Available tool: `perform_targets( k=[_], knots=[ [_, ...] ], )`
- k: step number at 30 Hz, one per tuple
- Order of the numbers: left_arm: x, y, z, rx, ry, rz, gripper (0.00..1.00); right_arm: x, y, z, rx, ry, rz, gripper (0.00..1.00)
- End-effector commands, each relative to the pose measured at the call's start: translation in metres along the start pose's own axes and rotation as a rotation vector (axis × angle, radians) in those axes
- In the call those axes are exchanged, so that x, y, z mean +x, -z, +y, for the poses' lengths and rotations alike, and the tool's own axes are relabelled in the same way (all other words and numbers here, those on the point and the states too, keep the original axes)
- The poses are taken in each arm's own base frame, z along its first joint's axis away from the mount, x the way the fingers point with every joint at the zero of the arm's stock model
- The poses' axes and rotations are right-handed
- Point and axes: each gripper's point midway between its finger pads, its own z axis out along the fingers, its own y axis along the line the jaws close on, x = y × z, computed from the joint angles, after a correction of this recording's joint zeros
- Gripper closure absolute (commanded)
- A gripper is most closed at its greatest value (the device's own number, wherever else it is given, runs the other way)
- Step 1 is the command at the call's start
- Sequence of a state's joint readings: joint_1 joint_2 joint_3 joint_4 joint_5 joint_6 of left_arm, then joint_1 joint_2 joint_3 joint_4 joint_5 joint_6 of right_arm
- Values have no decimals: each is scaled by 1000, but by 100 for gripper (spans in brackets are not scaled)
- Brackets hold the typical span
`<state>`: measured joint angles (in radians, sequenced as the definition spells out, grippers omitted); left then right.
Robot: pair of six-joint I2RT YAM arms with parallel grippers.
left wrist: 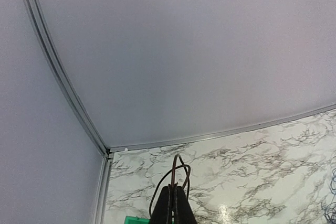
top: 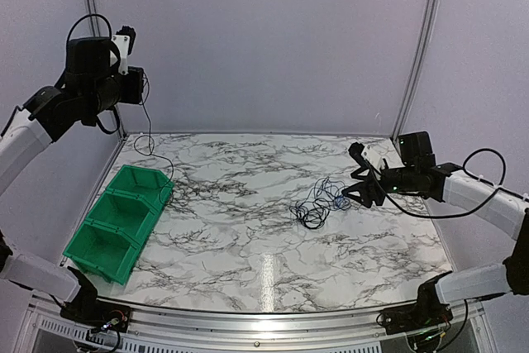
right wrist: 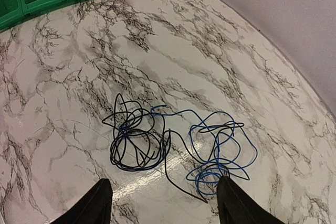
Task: Untangle the cables
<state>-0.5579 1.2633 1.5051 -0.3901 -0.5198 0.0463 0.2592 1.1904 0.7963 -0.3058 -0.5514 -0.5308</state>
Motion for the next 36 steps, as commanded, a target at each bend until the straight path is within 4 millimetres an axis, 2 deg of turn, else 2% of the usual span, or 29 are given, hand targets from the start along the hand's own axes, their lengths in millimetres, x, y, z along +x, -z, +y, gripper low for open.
perform_targets(
  k=[1, 6, 11, 14, 17, 20, 28, 36],
  knots=[
    [5, -21, 24, -69, -39, 35, 100, 0, -2, -6, 12, 11, 6, 32],
    [9, -39, 48, -112, 29, 45, 100, -6, 2, -6, 20, 8, -12, 32],
    [25, -63, 67, -132, 101, 84, 100, -2, 1, -6, 23, 18, -2, 33],
    [46, -74, 71, -152, 112, 127, 100, -1, 0, -6, 22, 22, 1, 33],
    [66, -76, 74, -167, 113, 161, 100, -1, 1, -6, 26, 30, 2, 33],
    [84, -71, 76, -178, 120, 185, 100, 1, 1, -6, 26, 35, 5, 33],
    [151, -56, 75, -198, 141, 293, 100, 6, -3, -4, 5, 32, 23, 33],
    [216, -75, 62, -190, 133, 432, 100, 12, -7, -2, -12, 28, 44, 33]
  ],
)
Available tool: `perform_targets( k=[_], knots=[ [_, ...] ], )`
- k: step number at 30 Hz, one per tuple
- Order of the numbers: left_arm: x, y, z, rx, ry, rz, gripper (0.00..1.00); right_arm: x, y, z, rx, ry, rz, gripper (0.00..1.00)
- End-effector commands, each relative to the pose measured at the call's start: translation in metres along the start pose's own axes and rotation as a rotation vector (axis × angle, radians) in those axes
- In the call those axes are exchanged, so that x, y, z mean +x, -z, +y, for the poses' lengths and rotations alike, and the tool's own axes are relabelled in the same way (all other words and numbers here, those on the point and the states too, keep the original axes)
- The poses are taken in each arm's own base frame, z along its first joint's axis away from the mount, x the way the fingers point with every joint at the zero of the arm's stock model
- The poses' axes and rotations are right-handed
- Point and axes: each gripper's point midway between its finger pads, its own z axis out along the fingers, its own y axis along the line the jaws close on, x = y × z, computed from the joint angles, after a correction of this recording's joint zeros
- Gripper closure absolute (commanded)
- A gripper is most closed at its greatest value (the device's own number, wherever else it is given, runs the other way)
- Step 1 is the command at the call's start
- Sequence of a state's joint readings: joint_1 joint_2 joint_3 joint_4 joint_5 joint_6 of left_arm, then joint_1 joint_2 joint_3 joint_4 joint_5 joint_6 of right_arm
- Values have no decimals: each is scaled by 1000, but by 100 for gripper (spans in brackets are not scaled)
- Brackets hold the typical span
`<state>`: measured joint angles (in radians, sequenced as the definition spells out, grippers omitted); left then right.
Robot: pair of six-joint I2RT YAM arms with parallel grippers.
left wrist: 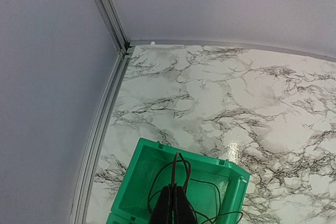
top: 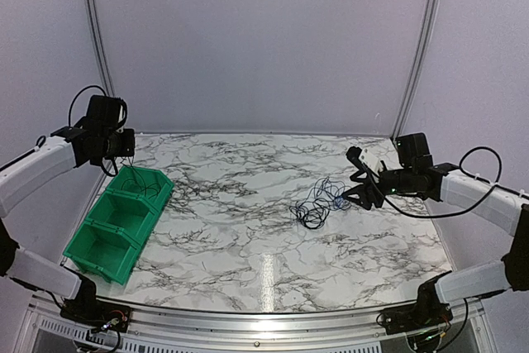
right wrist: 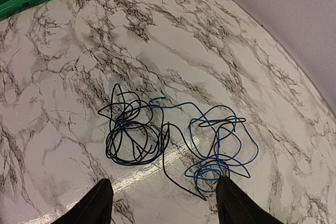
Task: Untangle the cables
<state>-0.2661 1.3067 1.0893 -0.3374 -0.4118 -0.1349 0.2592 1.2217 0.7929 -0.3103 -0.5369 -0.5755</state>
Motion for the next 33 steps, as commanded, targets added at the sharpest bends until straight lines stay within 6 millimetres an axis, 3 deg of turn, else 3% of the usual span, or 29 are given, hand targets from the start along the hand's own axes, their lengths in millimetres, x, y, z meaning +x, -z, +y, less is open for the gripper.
perform_targets(
  k=[1, 9, 21, 27, 33],
  knots=[
    [18, -23, -6, -2, 18, 44, 100, 1, 0, 0, -8, 3, 8, 33],
    [55, -60, -10, 19, 54, 180, 100, 4, -3, 1, -23, 0, 19, 33],
    [112, -98, -19, 34, 30, 390, 100, 7, -6, 2, -36, 0, 27, 33],
    [115, -100, -20, 37, 18, 423, 100, 8, -6, 3, -37, 2, 30, 33],
    [96, -86, -15, 30, 35, 373, 73, 8, -6, 2, -35, 3, 34, 33]
  ],
)
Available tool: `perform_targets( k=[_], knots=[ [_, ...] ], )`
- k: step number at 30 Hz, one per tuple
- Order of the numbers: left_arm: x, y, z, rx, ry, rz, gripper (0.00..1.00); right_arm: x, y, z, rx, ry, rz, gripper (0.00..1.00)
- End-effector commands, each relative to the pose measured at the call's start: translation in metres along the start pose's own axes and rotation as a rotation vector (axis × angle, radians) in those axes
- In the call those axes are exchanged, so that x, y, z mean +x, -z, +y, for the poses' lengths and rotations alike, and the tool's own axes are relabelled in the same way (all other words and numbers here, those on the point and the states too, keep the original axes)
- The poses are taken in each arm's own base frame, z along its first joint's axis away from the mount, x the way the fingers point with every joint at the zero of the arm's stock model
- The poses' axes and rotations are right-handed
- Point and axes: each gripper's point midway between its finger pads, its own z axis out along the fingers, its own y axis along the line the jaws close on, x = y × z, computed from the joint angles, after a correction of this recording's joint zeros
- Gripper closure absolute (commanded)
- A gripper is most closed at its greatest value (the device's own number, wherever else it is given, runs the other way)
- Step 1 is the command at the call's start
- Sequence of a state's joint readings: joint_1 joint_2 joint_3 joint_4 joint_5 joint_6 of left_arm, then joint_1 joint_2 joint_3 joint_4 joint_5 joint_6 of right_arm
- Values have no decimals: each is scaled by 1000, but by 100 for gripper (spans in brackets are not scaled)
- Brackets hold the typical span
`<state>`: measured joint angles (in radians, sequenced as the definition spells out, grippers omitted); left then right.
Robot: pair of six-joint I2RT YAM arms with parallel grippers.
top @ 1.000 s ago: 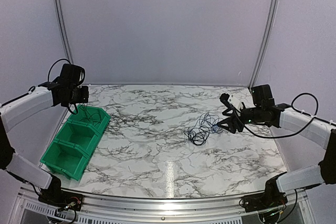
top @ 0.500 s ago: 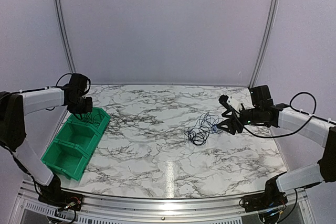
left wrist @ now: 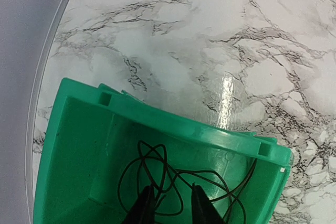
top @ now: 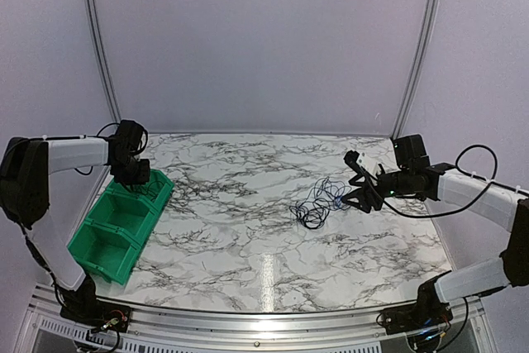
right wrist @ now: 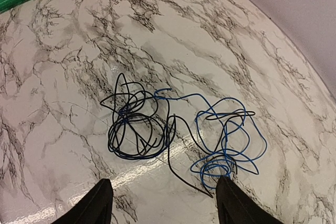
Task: Untangle the cables
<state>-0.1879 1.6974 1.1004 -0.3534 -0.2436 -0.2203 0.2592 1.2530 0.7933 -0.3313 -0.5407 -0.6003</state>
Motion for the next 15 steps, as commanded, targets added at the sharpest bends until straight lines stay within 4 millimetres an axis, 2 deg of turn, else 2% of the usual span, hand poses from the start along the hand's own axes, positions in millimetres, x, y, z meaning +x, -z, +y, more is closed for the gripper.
perform_targets(
  k=[1, 6, 10, 11, 13, 15],
  knots=[
    [-14, 27, 6, 6, 25, -48, 69, -3, 1, -1, -6, 8, -1, 33],
    [-22, 49, 14, -2, 29, -106, 57, 0, 0, -2, 1, 13, 9, 33],
    [-31, 66, 15, 13, 19, -162, 56, 2, -2, -4, 7, 13, 20, 33],
    [-35, 72, 8, 51, 1, -182, 57, 3, -2, -4, 7, 13, 22, 33],
    [-46, 98, -11, 172, -17, -276, 58, 2, -1, -2, 2, 18, 19, 33],
    [-51, 131, -47, 378, -57, -379, 58, 2, -2, 0, -6, 27, 18, 34]
  ],
)
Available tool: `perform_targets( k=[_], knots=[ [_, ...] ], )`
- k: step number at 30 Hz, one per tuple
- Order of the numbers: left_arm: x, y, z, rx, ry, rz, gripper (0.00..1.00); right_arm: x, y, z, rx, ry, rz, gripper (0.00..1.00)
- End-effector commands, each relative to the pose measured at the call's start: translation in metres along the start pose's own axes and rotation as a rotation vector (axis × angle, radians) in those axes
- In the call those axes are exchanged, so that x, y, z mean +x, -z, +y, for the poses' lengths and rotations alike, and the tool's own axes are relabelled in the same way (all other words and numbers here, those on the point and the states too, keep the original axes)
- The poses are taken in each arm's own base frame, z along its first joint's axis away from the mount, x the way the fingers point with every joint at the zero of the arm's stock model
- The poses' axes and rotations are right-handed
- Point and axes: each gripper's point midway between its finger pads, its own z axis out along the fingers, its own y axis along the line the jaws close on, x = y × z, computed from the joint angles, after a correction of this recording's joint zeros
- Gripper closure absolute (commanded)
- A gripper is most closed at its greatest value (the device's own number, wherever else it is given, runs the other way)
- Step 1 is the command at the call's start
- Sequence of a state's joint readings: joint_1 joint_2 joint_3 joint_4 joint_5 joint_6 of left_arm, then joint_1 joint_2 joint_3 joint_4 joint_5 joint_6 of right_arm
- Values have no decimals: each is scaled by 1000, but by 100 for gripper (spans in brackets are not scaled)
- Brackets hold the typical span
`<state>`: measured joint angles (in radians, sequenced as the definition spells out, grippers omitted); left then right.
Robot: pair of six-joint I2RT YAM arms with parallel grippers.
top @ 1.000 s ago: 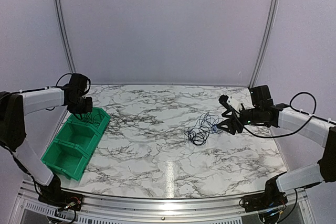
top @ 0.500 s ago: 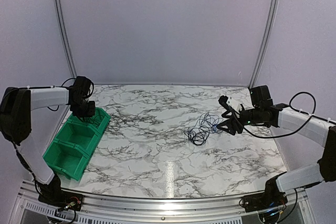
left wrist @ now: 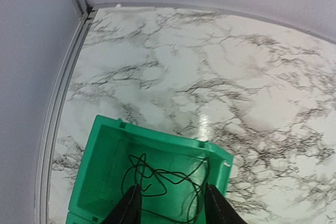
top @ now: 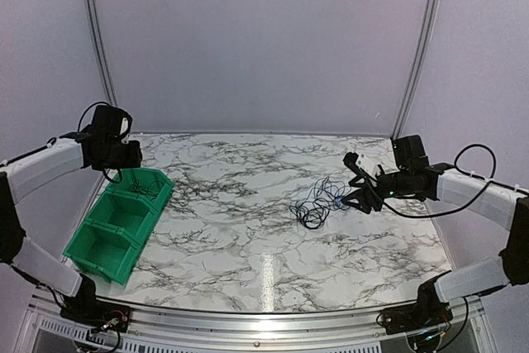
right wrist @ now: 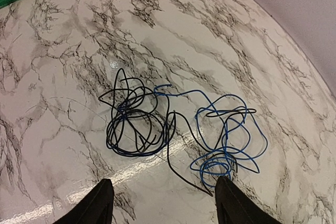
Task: Untangle the cables
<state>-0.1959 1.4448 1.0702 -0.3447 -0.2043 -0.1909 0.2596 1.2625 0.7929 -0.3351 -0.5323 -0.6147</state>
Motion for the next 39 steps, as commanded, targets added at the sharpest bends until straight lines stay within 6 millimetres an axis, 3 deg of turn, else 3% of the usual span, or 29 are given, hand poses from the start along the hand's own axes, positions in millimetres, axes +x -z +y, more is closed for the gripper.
perform_targets(
  k=[1, 5, 9, 12, 17, 22, 25, 31, 36, 39],
  knots=[
    [-24, 61, -71, 380, -76, -215, 57, -1, 0, 2, -9, 26, 4, 35],
    [-16, 121, -140, 596, -207, -320, 53, 2, -5, 6, -32, 28, 15, 38],
    [5, 145, -186, 716, -190, -292, 53, 6, -12, 12, -61, 31, 30, 41],
    [26, 143, -223, 784, -212, -261, 53, 10, -17, 14, -71, 26, 47, 43],
    [69, 115, -285, 804, -282, -167, 53, 13, -22, 10, -61, 18, 65, 47],
    [125, 87, -351, 863, -228, 9, 54, 15, -23, -18, 66, -35, 91, 53],
    [151, 75, -367, 809, -246, 3, 50, 25, -32, -17, 41, -46, 126, 53],
    [174, 57, -385, 812, -229, 70, 46, 31, -37, -16, 22, -48, 155, 51],
    [188, 60, -387, 863, -227, 113, 46, 19, -31, -35, 110, -62, 141, 49],
    [185, 67, -383, 882, -218, 102, 46, 5, -31, -45, 122, -61, 125, 49]
  ],
)
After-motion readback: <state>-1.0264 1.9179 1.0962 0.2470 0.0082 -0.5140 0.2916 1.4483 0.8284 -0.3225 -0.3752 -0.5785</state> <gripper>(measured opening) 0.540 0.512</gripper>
